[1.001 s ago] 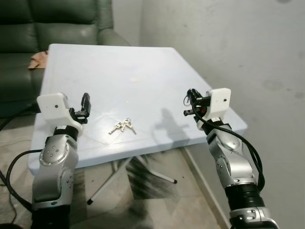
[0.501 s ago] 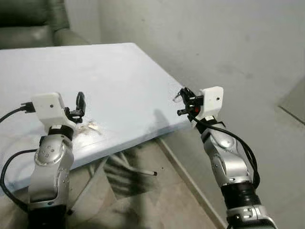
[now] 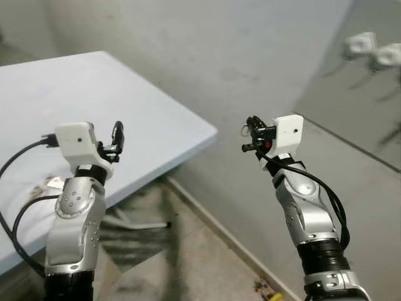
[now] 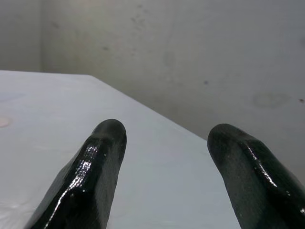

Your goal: Hang keys on a hook

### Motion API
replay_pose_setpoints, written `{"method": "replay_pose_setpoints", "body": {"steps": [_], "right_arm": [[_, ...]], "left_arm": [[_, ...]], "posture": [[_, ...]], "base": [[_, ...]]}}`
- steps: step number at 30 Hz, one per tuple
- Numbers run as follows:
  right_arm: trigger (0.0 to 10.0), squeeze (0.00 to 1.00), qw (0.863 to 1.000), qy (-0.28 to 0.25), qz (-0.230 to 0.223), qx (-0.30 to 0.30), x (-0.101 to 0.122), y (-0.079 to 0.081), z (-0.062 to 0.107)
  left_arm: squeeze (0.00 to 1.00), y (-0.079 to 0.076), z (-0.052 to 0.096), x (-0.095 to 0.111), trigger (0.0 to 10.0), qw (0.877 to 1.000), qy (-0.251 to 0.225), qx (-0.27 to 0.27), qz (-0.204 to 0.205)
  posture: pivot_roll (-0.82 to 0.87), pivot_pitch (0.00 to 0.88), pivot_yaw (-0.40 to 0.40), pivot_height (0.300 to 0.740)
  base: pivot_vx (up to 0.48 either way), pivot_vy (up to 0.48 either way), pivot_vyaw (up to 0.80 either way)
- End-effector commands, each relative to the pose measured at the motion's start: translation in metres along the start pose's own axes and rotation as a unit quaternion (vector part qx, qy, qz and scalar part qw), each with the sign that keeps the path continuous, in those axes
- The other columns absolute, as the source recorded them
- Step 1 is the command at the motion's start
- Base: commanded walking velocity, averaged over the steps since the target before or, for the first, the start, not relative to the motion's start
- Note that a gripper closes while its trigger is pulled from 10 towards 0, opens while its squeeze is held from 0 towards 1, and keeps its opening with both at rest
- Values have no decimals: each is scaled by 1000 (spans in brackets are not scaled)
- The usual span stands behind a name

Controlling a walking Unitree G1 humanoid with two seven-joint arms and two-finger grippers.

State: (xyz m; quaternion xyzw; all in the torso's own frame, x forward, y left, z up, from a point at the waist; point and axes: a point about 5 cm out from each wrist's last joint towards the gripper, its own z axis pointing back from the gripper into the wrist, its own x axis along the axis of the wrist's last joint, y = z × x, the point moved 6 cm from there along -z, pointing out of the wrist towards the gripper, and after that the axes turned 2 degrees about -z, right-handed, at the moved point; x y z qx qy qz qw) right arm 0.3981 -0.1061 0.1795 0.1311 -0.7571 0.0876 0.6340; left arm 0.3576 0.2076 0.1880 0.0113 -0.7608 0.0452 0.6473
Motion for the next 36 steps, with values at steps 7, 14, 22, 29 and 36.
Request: {"method": "replay_pose_setpoints", "body": {"steps": [7, 14, 22, 29, 36], "right_arm": [[10000, 0, 1000, -4, 5, -9, 4, -6, 1], [10000, 0, 1000, -2, 4, -14, 3, -7, 2], [10000, 0, 1000, 1, 5, -12, 2, -6, 2], [10000, 0, 1000, 4, 5, -11, 2, -6, 2], [10000, 0, 1000, 5, 3, -15, 1, -6, 3]], "left_arm": [[0, -4, -1, 2, 10000, 1000, -3, -8, 2], [0, -4, 1, -1, 10000, 1000, 5, -6, 2], [0, -5, 2, -5, 10000, 1000, 16, -3, -2], [0, -8, 2, -5, 10000, 1000, 19, -5, -3], [0, -10, 3, -9, 10000, 999, 33, -8, -2]], "posture": [[-23, 0, -80, 740], [-22, 0, -77, 740], [-19, 0, -81, 740], [-16, 0, -83, 740], [-17, 0, -82, 740]], "base": [[0, 0, -744], [0, 0, -743], [0, 0, -744], [0, 0, -741], [0, 0, -520]]}}
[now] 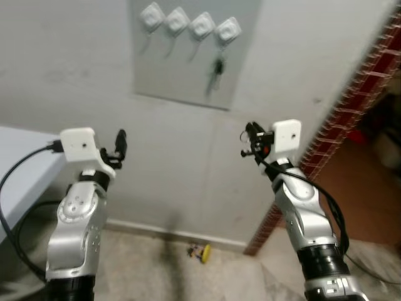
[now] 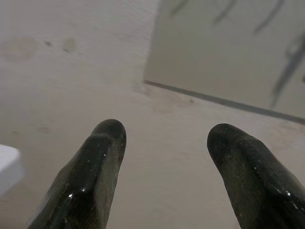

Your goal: Hang keys on a hook

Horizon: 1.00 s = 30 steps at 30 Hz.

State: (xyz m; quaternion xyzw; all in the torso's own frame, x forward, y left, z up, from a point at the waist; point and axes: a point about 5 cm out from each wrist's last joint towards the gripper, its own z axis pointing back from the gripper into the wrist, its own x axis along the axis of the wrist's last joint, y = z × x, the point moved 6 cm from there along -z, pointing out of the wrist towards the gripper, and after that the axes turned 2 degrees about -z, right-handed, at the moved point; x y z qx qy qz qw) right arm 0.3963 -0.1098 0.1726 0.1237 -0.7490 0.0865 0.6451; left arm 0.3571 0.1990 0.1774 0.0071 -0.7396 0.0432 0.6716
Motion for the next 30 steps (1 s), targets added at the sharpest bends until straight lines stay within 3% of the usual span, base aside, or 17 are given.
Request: {"method": "replay_pose_setpoints", "body": {"steps": [1, 16, 30], "right_arm": [[10000, 0, 1000, -9, -2, -11, 7, -4, -1], [10000, 0, 1000, 17, 3, -12, -1, -3, -1], [10000, 0, 1000, 21, 5, 7, -1, 2, 1]], "left_arm": [[0, -3, 0, 1, 10000, 1000, 2, -6, -2], [0, -9, 1, -2, 10000, 1000, 13, -11, 5], [0, -2, 0, -3, 10000, 1000, 17, 1, 23]], "posture": [[-17, 0, -82, 740], [-22, 0, -87, 740], [-26, 0, -99, 740]], "base": [[0, 0, 0], [0, 0, 0], [0, 0, 0]]}}
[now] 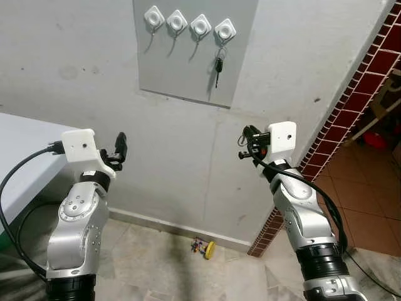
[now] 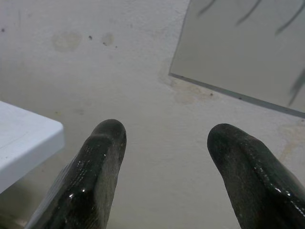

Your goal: Hang keys on a hook

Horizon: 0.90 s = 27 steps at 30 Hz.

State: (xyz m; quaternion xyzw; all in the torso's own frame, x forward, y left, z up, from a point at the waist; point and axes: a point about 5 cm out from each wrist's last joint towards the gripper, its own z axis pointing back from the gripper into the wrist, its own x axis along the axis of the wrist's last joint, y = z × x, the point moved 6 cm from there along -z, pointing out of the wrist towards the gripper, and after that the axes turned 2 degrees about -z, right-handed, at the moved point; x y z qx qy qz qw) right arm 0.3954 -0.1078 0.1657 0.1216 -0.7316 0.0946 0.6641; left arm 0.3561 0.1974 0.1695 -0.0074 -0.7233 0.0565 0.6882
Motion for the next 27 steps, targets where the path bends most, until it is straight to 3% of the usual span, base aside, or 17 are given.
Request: {"method": "replay_pose_setpoints", "body": {"steps": [1, 27], "right_arm": [[10000, 0, 1000, -5, 2, 5, 6, 1, 0], [10000, 0, 1000, 1, 3, 23, 3, 7, 3]], "left_arm": [[0, -1, -1, 5, 10000, 1000, -8, 0, 4], [0, 2, 1, 8, 10000, 1000, -14, 3, 12]], "posture": [[-26, 0, -100, 740], [-21, 0, -102, 740]], "base": [[259, 0, 0], [432, 0, 0]]}}
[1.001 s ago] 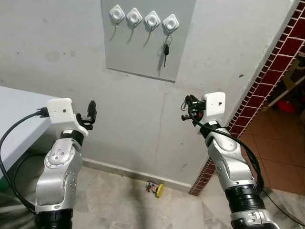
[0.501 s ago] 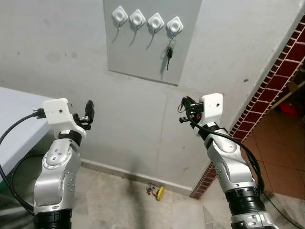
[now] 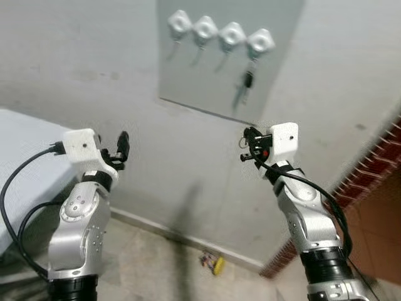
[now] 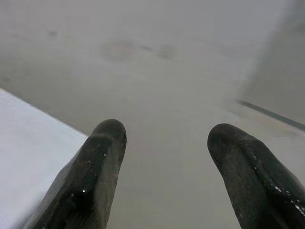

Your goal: Hang keys on a hook

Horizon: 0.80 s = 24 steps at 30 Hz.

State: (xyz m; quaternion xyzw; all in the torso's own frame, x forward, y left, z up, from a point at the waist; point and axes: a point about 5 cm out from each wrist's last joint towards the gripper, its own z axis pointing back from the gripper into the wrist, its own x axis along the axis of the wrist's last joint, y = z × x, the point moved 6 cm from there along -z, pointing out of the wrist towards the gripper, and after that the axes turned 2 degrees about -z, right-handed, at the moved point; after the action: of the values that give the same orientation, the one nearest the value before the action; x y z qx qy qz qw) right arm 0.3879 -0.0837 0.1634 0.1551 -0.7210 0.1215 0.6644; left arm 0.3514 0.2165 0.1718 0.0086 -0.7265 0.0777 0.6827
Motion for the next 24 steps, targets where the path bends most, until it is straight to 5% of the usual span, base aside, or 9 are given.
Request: {"method": "replay_pose_setpoints", "body": {"steps": [1, 6, 15, 24], "right_arm": [[10000, 0, 1000, -5, 11, -20, 6, -17, 4], [10000, 0, 1000, -4, 11, -19, 6, -17, 5], [10000, 0, 1000, -1, 16, -12, 5, -15, 5], [10000, 0, 1000, 6, 18, 4, 4, -12, 4]], "left_arm": [[0, -18, -1, 4, 10000, 1000, -6, -23, 10], [0, -16, -1, 3, 10000, 1000, -3, -15, -1], [0, -22, -1, 9, 10000, 999, -22, -25, -8], [0, -59, 3, 20, 10000, 992, -41, -113, -37]], "posture": [[-21, 0, -102, 740], [-21, 0, -102, 740], [-20, 0, -104, 740], [-19, 0, -104, 740]], "base": [[424, 0, 0], [417, 0, 0], [0, 0, 0], [0, 0, 0]]}}
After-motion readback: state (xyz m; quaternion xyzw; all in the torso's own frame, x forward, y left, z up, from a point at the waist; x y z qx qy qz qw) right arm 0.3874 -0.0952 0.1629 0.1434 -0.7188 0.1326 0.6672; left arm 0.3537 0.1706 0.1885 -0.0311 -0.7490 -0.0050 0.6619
